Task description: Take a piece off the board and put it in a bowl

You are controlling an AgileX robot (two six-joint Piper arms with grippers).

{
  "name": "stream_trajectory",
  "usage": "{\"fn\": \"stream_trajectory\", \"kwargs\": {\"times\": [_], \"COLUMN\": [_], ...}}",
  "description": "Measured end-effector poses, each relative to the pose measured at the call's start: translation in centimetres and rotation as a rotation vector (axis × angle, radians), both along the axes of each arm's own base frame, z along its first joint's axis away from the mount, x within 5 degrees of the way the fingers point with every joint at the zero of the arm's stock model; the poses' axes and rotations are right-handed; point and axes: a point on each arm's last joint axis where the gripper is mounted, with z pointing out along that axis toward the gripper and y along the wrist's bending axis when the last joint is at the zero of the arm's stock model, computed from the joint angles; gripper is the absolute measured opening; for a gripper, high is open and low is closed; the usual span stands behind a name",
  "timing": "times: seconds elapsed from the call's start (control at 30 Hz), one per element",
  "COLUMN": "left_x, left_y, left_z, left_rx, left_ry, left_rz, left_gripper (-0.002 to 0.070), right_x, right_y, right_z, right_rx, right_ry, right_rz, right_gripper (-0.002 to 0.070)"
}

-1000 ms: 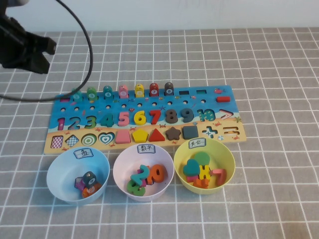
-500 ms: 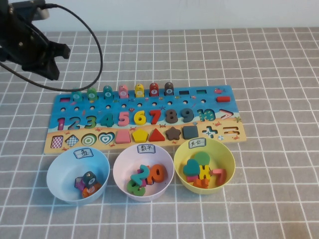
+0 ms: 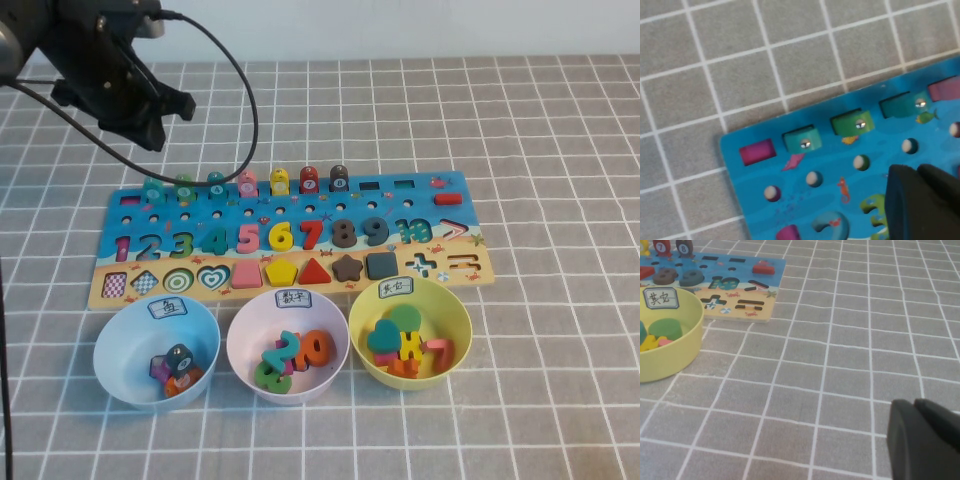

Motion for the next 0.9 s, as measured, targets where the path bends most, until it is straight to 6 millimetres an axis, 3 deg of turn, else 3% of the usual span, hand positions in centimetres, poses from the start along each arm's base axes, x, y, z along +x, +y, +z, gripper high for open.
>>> {"fn": "stream_trajectory", "kwargs": {"times": [0.27,0.6,0.9], "left_x": [0.2,0.4,1.2], "left_y": [0.3,0.5,0.9], "left_z": [-0.3,-1.0,-3.5], "left_rx": [0.021,0.027,0.027], "left_ry": [0.005,0.019,0.073], "left_rz": [0.002,0.008,0.051], "left_gripper": [0.0029,0.0267,0.0292], "right_x": [0.0,0.0,0.0], "right_y": [0.0,0.0,0.0], "right_z": [0.0,0.0,0.0], "right_rx": [0.000,0.000,0.000], "right_ry": [0.000,0.000,0.000], "right_rz": [0.000,0.000,0.000], "right_gripper": [-0.0018,-0.0018,-0.0018]}}
